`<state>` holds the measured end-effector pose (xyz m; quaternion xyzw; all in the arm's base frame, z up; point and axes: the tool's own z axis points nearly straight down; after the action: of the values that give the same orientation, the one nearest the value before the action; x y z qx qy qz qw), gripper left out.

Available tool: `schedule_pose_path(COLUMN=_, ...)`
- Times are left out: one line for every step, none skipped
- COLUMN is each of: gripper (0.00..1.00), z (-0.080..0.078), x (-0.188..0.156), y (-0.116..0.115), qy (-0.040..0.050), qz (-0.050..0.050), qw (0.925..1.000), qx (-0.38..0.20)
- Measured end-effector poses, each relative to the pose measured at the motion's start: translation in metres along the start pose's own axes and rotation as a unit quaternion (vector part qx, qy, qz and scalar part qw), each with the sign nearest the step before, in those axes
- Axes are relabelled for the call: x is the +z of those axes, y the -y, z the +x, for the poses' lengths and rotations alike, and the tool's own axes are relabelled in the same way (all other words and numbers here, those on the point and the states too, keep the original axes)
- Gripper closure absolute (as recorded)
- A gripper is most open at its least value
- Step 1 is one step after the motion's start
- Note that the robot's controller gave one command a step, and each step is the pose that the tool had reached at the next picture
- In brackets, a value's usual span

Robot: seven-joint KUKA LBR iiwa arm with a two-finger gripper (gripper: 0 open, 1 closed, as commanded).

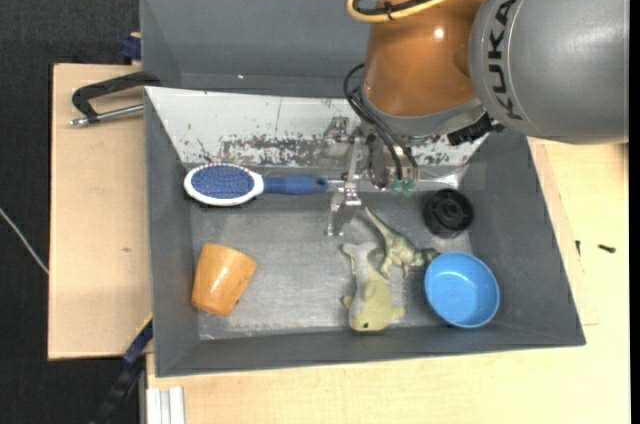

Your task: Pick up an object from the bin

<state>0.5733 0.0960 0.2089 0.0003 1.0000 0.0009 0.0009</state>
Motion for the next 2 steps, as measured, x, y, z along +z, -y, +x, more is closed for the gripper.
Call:
schedule_pose_path(gripper=0.00, z=-0.026, x=0.049, y=-0.014, qy=-0.0013, qz=0.000, qw=0.9976, qx=-0.070)
schedule_pose_path(gripper=0.00, z=-0.024, x=0.125, y=0.018, qy=0.0015, qz=-0.001, qw=0.9886, qx=-0.150)
